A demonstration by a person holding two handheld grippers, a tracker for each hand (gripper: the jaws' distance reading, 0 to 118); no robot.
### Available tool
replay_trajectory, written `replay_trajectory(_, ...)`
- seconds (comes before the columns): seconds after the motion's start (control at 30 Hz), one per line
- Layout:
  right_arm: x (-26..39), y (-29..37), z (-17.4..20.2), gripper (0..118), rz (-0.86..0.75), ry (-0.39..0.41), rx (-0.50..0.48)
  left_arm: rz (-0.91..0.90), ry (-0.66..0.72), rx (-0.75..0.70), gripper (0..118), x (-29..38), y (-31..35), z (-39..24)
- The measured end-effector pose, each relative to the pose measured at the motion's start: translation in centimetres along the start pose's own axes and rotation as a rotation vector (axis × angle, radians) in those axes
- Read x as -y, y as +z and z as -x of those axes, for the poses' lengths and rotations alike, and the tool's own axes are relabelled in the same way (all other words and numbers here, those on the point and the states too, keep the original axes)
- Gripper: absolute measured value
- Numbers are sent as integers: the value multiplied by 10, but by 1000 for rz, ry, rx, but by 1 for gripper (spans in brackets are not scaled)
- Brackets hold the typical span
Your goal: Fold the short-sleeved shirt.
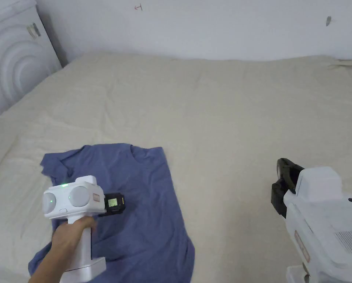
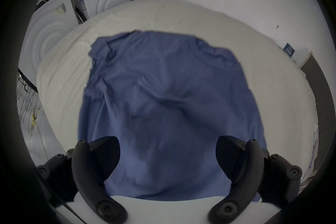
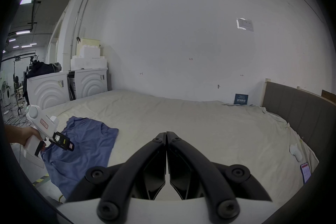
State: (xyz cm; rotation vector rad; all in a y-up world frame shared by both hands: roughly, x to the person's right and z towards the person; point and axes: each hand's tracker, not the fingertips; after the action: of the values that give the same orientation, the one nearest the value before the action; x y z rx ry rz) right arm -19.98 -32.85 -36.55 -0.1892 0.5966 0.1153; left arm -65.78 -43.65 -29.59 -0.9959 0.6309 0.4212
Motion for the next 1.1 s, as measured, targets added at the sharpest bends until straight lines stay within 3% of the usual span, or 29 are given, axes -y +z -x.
replay_trajectory(0.1,6,1,-9,0,20,-2,22,53,-16,-50,109,8,-8,-6)
replay_trajectory(0.2,11,2,-16,0,41,-6,39,109,-45,-61,87,19,-23,-9)
replay_trajectory(0.27,10,5,-19,0,48,-14,46,53,2,-41,73,20,-15,-9)
replay_trajectory(0.3,10,6,-20,0,48,-17,49,77,6,-31,63,17,-14,-10)
replay_trajectory(0.4,7,10,-25,0,43,-16,59,57,-72,-4,2,18,-8,-20)
replay_trajectory(0.53,4,20,-34,0,36,-28,71,34,-103,13,0,28,24,-35)
replay_trajectory(0.67,1,34,-46,0,19,-29,85,-70,82,171,0,9,40,-7)
replay_trajectory(0.77,-1,48,-57,0,3,-38,100,-146,132,269,0,-3,74,-7)
replay_trajectory(0.93,-3,72,-79,0,-16,-58,145,-228,-35,327,0,-18,119,-58)
replay_trajectory(1.1,-1,96,-104,0,-24,-71,209,-329,-143,479,0,-31,164,-138)
